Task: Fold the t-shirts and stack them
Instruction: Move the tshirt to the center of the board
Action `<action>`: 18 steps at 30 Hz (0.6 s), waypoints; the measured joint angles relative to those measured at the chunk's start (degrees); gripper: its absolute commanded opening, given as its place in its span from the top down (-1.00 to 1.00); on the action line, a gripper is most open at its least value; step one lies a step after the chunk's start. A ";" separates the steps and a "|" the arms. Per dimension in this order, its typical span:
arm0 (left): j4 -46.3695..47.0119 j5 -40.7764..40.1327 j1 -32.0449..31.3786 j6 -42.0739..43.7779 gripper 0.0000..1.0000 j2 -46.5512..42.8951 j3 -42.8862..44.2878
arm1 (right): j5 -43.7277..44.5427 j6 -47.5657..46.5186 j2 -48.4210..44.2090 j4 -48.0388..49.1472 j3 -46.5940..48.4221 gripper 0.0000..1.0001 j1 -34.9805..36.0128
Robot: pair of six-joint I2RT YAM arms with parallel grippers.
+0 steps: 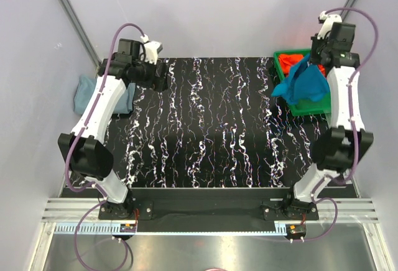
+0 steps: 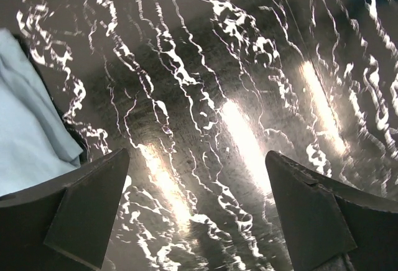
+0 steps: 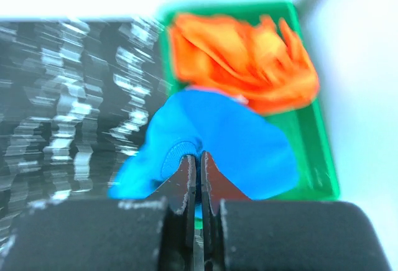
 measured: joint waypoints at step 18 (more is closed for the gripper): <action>2.16 3.28 8.50 -16.22 -0.98 1.44 5.77 | -29.00 6.08 -8.79 -8.98 9.90 1.00 25.24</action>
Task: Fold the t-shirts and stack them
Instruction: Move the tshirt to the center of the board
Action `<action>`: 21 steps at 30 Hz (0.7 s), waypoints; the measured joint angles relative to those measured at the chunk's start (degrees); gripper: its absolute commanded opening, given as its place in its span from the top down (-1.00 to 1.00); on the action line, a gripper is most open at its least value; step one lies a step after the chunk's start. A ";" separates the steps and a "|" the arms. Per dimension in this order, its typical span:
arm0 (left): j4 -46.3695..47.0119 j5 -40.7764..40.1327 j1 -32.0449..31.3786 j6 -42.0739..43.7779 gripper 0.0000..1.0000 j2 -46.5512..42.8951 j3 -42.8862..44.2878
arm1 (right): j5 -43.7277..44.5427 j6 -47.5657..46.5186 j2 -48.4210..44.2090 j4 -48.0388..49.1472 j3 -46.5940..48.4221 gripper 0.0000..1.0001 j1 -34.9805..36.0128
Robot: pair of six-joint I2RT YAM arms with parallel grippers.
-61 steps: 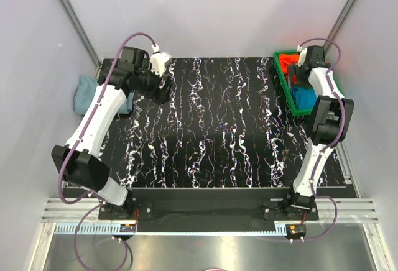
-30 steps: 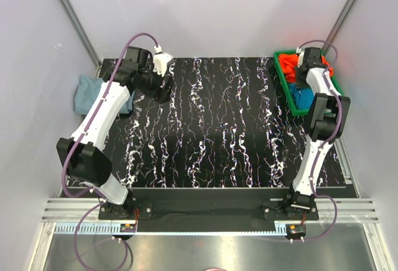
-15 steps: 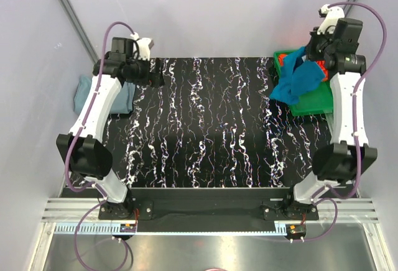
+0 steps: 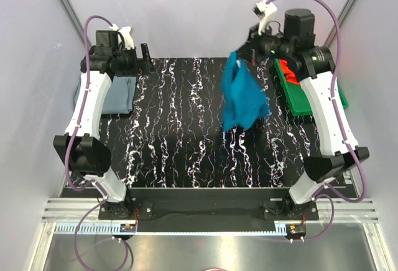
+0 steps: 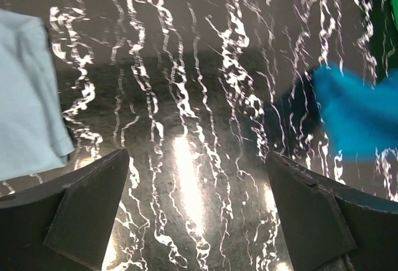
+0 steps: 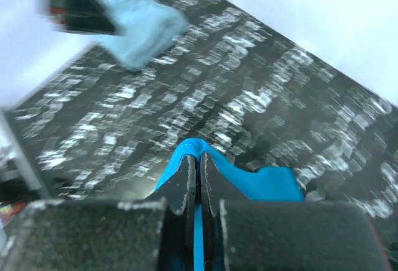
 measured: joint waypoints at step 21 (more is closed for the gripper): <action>0.92 1.44 6.82 -0.57 -0.98 -1.62 -1.20 | 6.95 3.32 -12.76 10.80 -33.22 1.00 3.06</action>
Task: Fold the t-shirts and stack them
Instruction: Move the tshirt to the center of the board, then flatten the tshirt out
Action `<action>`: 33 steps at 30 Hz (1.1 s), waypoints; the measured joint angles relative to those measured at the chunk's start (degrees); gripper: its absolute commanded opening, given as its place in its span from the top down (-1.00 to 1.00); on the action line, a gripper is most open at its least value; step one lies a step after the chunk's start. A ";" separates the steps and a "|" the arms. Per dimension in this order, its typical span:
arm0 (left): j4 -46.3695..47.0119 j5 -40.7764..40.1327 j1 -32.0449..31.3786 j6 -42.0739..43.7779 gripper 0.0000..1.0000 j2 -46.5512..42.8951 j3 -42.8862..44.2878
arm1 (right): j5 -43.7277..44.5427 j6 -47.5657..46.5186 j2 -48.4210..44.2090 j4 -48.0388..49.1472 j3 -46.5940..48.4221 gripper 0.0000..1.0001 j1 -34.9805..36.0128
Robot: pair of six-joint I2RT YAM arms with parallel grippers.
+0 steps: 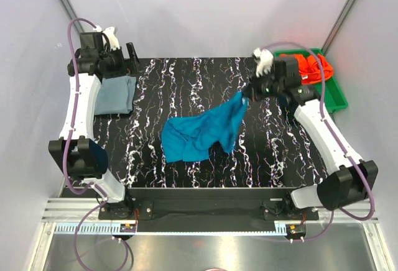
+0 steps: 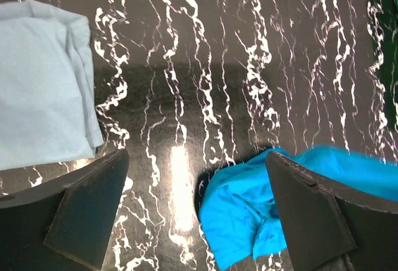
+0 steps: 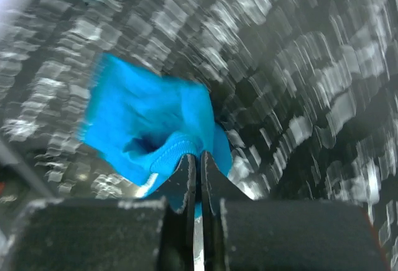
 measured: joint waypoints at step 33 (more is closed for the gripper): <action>-1.92 -2.23 -9.92 15.78 -0.97 -17.16 -30.23 | -2.62 -13.55 5.95 -4.57 -14.34 -1.00 3.37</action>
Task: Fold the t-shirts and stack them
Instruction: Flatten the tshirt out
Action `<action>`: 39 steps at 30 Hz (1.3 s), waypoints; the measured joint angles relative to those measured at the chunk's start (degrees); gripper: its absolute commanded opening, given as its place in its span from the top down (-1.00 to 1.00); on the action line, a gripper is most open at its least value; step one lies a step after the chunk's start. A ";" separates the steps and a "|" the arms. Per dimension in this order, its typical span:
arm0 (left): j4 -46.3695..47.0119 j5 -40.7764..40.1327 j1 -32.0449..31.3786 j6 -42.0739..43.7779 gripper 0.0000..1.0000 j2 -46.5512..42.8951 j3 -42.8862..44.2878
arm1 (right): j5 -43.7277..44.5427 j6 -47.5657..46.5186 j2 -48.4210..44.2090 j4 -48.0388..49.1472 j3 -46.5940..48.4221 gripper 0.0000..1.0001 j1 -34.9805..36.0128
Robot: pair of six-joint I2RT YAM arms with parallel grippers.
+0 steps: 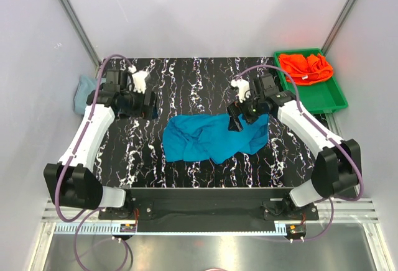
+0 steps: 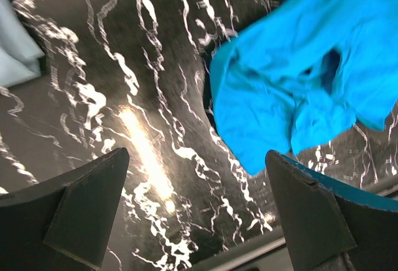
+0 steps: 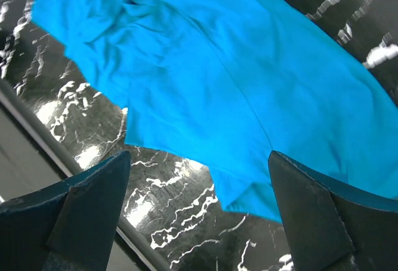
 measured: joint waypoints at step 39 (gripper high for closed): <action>0.74 -6.54 -5.46 4.13 -0.98 0.52 -5.79 | 4.11 -30.77 5.60 8.81 -10.38 -0.38 21.55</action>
